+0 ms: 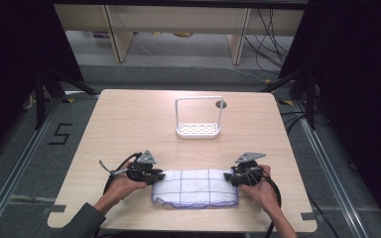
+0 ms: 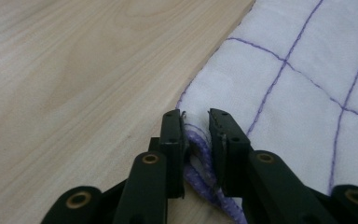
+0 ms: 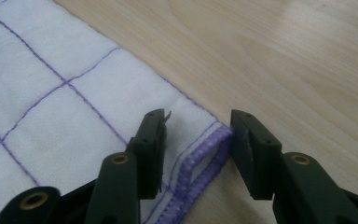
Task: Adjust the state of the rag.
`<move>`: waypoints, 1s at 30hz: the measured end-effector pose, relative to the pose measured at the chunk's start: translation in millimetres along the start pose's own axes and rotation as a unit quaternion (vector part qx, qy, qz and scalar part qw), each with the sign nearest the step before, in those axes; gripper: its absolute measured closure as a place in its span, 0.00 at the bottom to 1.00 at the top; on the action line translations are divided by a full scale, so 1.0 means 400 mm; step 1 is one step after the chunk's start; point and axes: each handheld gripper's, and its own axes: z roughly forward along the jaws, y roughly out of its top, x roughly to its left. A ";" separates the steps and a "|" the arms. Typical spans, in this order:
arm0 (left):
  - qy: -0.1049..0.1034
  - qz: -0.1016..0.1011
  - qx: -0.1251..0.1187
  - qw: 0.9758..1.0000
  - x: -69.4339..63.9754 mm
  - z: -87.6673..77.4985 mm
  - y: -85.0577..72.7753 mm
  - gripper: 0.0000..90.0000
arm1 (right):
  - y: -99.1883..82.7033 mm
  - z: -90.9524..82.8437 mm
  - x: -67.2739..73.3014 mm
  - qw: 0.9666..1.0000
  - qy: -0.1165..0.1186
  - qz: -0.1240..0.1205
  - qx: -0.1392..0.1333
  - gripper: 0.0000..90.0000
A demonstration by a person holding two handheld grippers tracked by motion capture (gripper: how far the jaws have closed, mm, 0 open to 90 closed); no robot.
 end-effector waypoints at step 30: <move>-0.063 0.064 -0.023 0.996 -0.229 -0.039 -0.059 0.91 | 0.240 0.151 -0.025 0.994 0.071 -0.080 0.012 0.91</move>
